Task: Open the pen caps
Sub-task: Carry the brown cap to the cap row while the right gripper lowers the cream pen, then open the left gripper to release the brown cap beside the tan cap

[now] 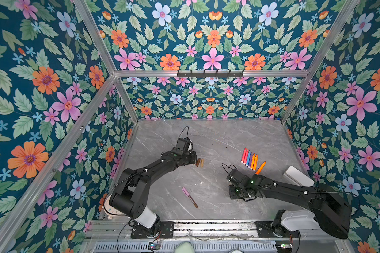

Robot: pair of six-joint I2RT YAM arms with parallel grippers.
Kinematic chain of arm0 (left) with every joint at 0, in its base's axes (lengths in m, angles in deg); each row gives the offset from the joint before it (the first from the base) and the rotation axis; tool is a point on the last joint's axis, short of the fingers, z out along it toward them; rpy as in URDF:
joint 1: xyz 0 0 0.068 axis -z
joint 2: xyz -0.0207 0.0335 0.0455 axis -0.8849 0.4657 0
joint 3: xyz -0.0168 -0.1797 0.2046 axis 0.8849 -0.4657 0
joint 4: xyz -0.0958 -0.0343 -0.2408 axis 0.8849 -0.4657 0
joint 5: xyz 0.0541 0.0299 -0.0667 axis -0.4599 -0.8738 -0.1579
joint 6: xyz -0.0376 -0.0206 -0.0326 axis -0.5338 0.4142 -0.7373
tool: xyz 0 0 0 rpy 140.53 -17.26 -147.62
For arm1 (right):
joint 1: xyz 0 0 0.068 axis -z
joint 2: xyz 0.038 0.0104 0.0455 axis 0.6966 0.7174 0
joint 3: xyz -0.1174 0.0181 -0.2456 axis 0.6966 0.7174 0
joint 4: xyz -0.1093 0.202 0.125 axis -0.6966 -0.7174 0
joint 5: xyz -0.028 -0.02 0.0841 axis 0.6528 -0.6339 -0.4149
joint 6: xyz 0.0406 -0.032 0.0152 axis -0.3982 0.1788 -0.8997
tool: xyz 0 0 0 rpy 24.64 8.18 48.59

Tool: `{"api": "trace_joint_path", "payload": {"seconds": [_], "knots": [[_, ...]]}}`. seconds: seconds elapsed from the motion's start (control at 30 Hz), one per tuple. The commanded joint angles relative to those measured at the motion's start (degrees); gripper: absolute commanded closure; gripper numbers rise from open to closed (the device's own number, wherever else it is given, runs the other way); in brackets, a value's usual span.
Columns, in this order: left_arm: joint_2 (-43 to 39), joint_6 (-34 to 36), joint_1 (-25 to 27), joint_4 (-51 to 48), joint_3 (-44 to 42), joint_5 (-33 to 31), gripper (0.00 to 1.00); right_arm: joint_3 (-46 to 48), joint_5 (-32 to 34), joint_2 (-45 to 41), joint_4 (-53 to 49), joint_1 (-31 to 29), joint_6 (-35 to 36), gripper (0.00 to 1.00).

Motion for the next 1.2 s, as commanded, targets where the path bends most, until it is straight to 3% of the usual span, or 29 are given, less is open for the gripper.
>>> {"api": "trace_joint_path", "payload": {"seconds": [0.0, 0.17, 0.27, 0.4, 0.77, 0.87, 0.9, 1.17], "knots": [[-0.5, 3.4, 0.0, -2.1, -0.7, -3.7, 1.00, -0.7, 3.7, 0.0, -3.8, -0.1, 0.9, 0.98], [0.5, 4.2, 0.1, -3.5, -1.3, -5.5, 1.00, -1.0, 6.0, 0.2, -6.5, -0.5, 0.8, 0.94], [0.8, 3.9, 0.1, -3.0, -1.9, -6.6, 1.00, -1.3, 6.8, 0.0, -7.5, -1.3, 0.9, 0.73], [2.7, 3.9, 0.2, -2.7, -1.5, -7.6, 1.00, -2.1, 8.4, -1.5, -9.0, -2.5, 0.6, 0.58], [5.1, 4.2, 1.1, -3.1, 0.0, -9.4, 0.99, -5.2, 10.9, -3.3, -12.1, -4.4, 1.0, 0.53], [5.0, 4.6, 1.4, -3.4, 0.1, -9.5, 0.75, -5.4, 10.8, -2.9, -11.9, -4.4, 1.0, 0.53], [5.1, 4.7, 1.5, -3.5, 0.2, -9.7, 0.71, -5.5, 10.7, -2.7, -11.8, -4.4, 1.0, 0.53], [4.9, 4.7, 1.7, -4.1, 1.4, -10.5, 0.67, -6.7, 10.5, -2.5, -11.6, -5.4, 1.3, 0.53]]}}
